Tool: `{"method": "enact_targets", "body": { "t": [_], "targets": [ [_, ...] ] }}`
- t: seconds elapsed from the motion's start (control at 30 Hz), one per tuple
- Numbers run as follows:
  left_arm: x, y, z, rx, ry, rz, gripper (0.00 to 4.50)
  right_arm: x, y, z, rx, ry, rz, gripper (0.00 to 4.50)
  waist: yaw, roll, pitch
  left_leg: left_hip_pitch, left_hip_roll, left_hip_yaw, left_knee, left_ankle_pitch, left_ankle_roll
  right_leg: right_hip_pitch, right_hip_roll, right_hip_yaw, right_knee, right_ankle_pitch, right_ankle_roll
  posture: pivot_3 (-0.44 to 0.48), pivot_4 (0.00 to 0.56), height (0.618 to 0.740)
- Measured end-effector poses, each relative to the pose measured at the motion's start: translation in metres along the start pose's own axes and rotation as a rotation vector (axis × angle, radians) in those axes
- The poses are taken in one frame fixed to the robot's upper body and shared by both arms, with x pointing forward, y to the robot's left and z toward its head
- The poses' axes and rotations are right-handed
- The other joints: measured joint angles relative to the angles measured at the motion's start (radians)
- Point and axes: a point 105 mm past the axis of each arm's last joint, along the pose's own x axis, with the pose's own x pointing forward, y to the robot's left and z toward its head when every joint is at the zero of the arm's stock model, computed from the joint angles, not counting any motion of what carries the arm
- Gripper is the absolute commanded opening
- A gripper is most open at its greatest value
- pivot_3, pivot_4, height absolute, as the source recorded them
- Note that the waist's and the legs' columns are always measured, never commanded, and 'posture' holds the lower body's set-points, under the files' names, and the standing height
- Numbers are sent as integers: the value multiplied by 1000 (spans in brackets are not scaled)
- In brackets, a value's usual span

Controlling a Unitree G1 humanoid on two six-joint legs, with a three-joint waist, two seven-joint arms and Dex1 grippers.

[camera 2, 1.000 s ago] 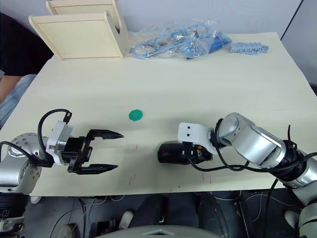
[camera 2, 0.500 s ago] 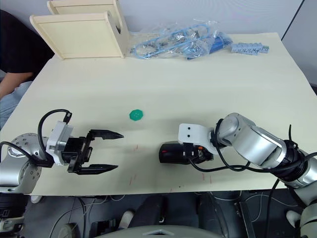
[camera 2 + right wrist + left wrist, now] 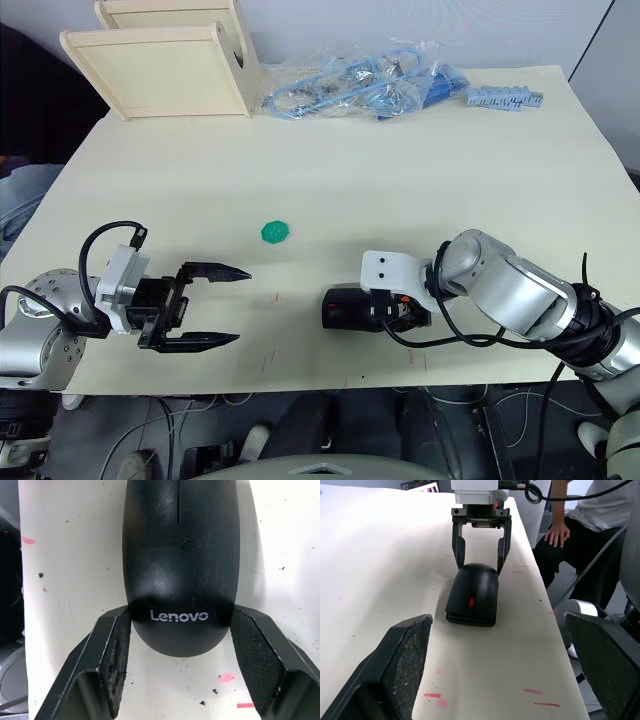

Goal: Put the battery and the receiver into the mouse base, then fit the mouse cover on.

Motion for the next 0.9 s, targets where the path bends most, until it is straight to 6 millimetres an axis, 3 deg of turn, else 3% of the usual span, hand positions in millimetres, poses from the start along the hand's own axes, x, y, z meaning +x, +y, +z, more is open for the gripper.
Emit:
{"method": "enact_targets", "body": {
  "t": [0.1,0.53,0.77,0.9],
  "targets": [
    [0,0,0,0,0,-1,4500,0,0,-2,5,6,2,4468,0,0,0,0,0,0,0,0,0,0,0,0,0,0,0,0,150,740],
    [3,1,1,5,-1,-16,4500,-1,0,-2,12,-6,1,4468,0,0,0,-9,0,0,1,0,0,-8,0,0,1,0,0,0,150,740],
    [2,4,1,4,-3,-10,4500,-15,-6,26,3,-225,-30,4468,0,0,0,-10,0,0,1,0,0,-9,0,0,1,0,0,0,150,740],
    [2,5,1,5,-4,-10,4500,-14,-6,36,-5,-310,-36,3132,0,0,0,-10,-1,0,1,0,0,-9,0,0,2,0,0,0,150,740]
  ]
}}
